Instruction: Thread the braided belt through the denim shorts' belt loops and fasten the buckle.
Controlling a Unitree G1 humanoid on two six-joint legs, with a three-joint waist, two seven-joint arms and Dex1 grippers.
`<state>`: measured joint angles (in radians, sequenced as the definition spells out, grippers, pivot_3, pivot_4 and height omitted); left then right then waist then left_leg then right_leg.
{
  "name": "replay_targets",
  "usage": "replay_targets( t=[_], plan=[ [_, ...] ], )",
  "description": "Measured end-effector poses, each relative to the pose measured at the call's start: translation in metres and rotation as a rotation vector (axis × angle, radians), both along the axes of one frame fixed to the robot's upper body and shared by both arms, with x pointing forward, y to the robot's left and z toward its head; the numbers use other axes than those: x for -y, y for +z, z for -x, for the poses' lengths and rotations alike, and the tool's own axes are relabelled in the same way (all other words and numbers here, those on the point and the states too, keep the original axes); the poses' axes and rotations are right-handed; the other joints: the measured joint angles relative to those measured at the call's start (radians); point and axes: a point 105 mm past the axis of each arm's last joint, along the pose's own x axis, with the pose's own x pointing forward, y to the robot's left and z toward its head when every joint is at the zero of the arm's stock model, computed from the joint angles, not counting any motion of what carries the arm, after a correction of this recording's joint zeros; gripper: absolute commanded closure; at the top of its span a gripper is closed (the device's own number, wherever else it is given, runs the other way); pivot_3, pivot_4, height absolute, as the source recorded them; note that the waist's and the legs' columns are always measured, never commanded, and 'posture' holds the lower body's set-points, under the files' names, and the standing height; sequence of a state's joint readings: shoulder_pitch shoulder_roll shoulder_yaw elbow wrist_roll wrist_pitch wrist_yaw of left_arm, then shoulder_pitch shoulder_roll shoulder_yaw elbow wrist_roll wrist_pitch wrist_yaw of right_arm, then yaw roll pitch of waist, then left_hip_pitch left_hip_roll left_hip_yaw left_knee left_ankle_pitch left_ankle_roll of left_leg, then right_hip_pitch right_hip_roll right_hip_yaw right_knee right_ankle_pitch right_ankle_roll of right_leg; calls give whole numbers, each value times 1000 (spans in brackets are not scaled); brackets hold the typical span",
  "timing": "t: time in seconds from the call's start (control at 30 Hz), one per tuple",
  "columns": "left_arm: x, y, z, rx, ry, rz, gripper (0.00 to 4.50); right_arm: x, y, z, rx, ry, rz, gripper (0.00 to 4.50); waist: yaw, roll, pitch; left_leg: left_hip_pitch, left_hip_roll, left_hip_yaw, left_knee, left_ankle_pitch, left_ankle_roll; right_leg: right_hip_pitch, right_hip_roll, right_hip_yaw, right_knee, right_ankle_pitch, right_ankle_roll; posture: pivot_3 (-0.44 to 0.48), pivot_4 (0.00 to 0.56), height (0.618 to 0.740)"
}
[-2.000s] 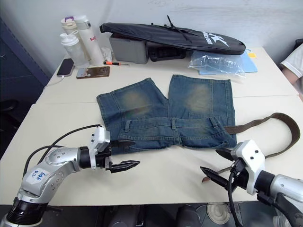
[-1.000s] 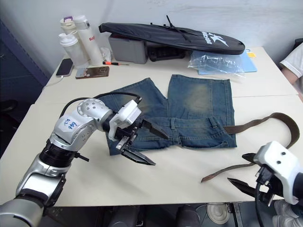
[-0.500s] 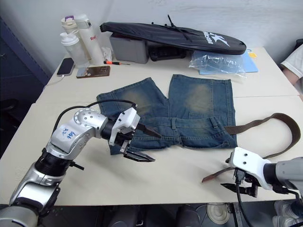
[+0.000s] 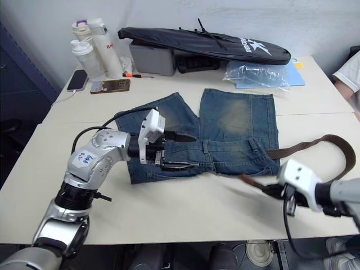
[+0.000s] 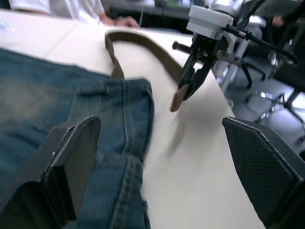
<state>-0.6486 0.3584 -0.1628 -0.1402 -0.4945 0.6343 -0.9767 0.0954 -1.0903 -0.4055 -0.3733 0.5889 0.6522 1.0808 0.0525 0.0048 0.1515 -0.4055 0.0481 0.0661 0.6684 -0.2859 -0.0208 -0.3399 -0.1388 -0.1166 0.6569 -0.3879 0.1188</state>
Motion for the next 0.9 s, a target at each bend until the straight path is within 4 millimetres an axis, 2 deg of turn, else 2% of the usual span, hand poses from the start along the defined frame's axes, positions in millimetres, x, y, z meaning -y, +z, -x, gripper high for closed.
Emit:
replay_targets(
  t=[0.07,0.13,0.2,0.37,0.53,0.67,0.77,0.9],
  plan=[
    [10,9,4,-59,-35,106,0,-12,27,1,2,10,-133,4434,0,0,0,0,0,-2,0,0,0,1,0,-1,0,0,0,0,150,645],
    [21,24,5,-139,-62,245,0,-22,42,4,-24,32,-228,4434,7,0,0,-1,0,-3,1,0,1,2,-1,-3,-1,0,0,0,150,645],
    [31,29,6,-173,-85,288,0,-29,50,6,-41,44,-278,4434,8,0,0,-1,-1,-2,1,0,1,2,-2,-3,-1,0,0,0,150,645],
    [69,29,16,-252,-156,317,0,-44,61,9,-80,61,-340,4434,8,0,0,-1,-2,-1,1,0,2,2,-3,-3,-3,1,2,0,150,645],
    [83,25,20,-279,-186,300,0,-49,60,11,-102,52,-348,4434,4,0,0,-1,-2,1,-1,0,1,1,-3,-3,-3,1,2,0,150,645],
    [84,25,19,-294,-192,298,1071,-45,61,12,-92,22,-347,4500,3,0,0,-1,-2,1,-1,0,1,2,-2,-3,-3,1,2,0,150,645],
    [81,22,15,-315,-186,294,2573,-42,58,13,-101,-1,-345,4500,3,0,0,-1,-2,1,-1,0,2,1,-3,-3,-3,1,2,0,150,645],
    [84,17,14,-343,-201,289,4208,-39,58,12,-92,-19,-337,4500,4,0,0,-1,-2,1,0,0,2,2,-3,-3,-3,1,2,0,150,645]
  ],
)
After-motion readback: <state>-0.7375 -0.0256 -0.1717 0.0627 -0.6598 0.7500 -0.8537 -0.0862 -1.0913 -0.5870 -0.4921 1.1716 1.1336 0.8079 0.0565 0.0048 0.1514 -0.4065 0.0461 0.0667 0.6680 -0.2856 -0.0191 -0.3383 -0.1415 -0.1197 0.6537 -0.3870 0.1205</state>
